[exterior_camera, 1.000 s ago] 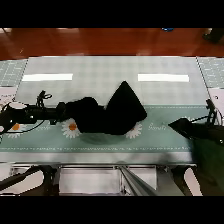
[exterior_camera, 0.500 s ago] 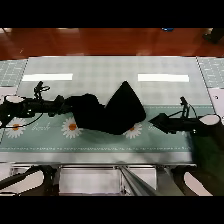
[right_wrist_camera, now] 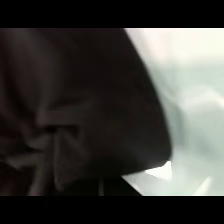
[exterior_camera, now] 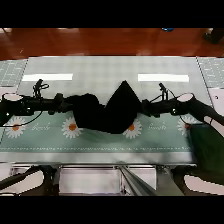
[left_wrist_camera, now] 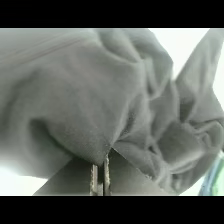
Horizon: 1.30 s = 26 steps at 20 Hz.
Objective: Fold the shirts.
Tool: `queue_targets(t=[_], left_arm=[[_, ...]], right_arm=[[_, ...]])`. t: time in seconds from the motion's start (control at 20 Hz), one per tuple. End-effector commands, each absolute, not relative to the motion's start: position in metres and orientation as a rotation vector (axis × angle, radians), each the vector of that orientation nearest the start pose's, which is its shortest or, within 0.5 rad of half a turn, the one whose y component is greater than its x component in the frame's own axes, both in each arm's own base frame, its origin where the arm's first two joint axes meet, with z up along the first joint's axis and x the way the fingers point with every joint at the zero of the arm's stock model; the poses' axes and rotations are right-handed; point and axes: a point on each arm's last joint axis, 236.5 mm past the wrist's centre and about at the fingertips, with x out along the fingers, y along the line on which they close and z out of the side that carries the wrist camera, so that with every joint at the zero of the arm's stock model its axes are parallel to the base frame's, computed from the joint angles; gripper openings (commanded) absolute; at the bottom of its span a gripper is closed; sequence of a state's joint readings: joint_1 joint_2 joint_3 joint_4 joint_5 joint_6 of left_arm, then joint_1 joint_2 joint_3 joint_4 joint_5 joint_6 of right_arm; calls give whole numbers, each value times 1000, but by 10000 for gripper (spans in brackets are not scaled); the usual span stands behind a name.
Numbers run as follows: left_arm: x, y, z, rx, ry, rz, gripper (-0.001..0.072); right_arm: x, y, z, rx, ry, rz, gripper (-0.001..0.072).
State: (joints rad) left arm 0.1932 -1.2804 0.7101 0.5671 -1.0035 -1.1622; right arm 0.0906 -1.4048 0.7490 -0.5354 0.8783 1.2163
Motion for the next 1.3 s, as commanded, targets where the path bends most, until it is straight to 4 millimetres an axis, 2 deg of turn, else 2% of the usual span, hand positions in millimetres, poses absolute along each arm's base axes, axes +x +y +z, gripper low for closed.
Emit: queue_targets(t=[0.0,0.05,0.15,0.25,0.35,0.4,0.5,0.55,0.65,0.75,0.85,0.95,1.05,1.1,1.15,1.25], left_arm=[[366,-108,-2,-845,1128,-423,19],[376,-109,25,-822,1070,-459,19],[398,-108,100,-760,899,-524,19],[410,-103,189,-668,695,-569,19],[407,-94,275,-564,500,-586,19],[397,-92,317,-512,408,-593,19],[369,-91,385,-436,268,-602,19],[350,-93,412,-385,214,-611,19],[314,-97,446,-301,140,-615,19],[288,-95,456,-263,123,-568,19],[267,-84,445,-192,164,-465,19],[249,-69,432,-133,209,-345,19],[235,-58,428,-119,214,-258,19],[230,-60,423,-117,226,-258,19],[228,-64,413,-121,256,-278,19],[231,-76,377,-147,365,-348,19]], right_arm=[[367,199,-28,653,1257,568,25],[380,197,-1,605,1203,584,25],[407,187,69,492,1049,582,25],[424,170,154,359,866,555,25],[423,151,246,240,679,512,25],[415,143,290,191,586,496,25],[382,126,374,107,395,462,25],[362,119,406,81,313,445,25],[318,100,453,29,180,389,25],[278,73,477,-2,103,293,24],[241,43,488,-15,66,182,25],[211,23,488,-21,65,108,25],[191,11,469,-15,137,64,25],[187,9,457,-5,177,60,25],[186,10,445,4,211,62,25],[194,13,411,23,306,65,25]])
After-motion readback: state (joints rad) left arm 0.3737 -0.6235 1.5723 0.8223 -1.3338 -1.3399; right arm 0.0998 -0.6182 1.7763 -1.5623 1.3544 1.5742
